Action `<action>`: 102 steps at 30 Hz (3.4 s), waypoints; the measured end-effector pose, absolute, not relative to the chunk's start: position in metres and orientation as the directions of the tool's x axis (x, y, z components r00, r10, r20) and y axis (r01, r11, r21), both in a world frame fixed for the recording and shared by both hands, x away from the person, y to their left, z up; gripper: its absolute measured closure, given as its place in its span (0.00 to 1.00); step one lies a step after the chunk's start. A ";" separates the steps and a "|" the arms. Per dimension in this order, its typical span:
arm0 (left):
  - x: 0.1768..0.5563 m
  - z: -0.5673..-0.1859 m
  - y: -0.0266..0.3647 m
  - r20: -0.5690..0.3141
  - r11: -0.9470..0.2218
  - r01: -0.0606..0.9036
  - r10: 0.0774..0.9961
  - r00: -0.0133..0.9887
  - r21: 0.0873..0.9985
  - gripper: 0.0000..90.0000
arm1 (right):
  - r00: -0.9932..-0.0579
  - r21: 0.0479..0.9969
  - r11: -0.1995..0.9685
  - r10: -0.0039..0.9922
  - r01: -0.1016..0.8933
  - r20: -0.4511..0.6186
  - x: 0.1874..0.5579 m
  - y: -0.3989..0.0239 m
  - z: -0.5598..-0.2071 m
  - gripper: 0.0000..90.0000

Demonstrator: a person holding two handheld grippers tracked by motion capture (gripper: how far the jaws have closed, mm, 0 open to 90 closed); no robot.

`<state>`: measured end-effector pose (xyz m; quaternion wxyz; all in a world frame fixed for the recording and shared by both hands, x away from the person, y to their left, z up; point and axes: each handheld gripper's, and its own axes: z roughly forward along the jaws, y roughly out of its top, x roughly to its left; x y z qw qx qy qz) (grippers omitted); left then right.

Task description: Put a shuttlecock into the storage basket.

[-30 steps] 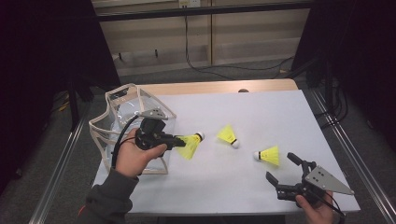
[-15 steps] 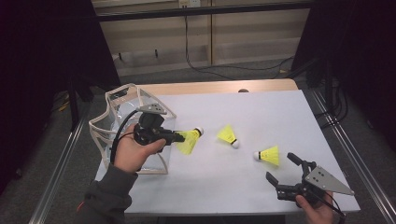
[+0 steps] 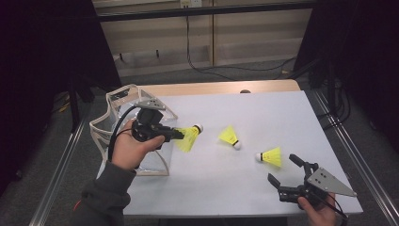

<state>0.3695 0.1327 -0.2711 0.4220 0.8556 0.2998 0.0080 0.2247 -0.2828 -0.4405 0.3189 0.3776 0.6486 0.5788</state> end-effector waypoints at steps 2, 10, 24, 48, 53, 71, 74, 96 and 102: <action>0.370 -0.271 0.133 -0.242 -0.458 0.509 0.523 0.817 0.728 0.98 | -0.511 0.992 0.045 0.859 0.120 0.022 0.225 -0.283 -0.440 0.03; 0.373 -0.266 0.135 -0.244 -0.454 0.511 0.526 0.815 0.730 0.99 | -0.513 0.992 0.045 0.858 0.120 0.023 0.225 -0.283 -0.440 0.03; 0.377 -0.256 0.141 -0.239 -0.447 0.517 0.542 0.806 0.730 0.99 | -0.515 0.992 0.046 0.857 0.119 0.022 0.224 -0.283 -0.440 0.03; 0.385 -0.243 0.153 -0.241 -0.421 0.535 0.574 0.782 0.733 0.98 | -0.514 0.992 0.046 0.858 0.117 0.021 0.224 -0.282 -0.440 0.03; 0.386 -0.241 0.154 -0.240 -0.421 0.535 0.576 0.781 0.732 0.98 | -0.516 0.992 0.046 0.856 0.117 0.022 0.224 -0.283 -0.440 0.03; 0.393 -0.237 0.161 -0.238 -0.406 0.549 0.602 0.762 0.731 0.98 | -0.513 0.992 0.048 0.858 0.117 0.019 0.224 -0.282 -0.440 0.03; 0.394 -0.236 0.163 -0.237 -0.399 0.552 0.610 0.756 0.732 0.98 | -0.513 0.992 0.047 0.858 0.117 0.020 0.224 -0.282 -0.440 0.03; 0.400 -0.233 0.181 -0.228 -0.383 0.573 0.652 0.723 0.725 0.98 | -0.516 0.992 0.048 0.857 0.114 0.018 0.224 -0.282 -0.440 0.03; 0.401 -0.230 0.185 -0.220 -0.388 0.571 0.654 0.724 0.724 0.98 | -0.515 0.992 0.047 0.857 0.114 0.018 0.224 -0.282 -0.440 0.03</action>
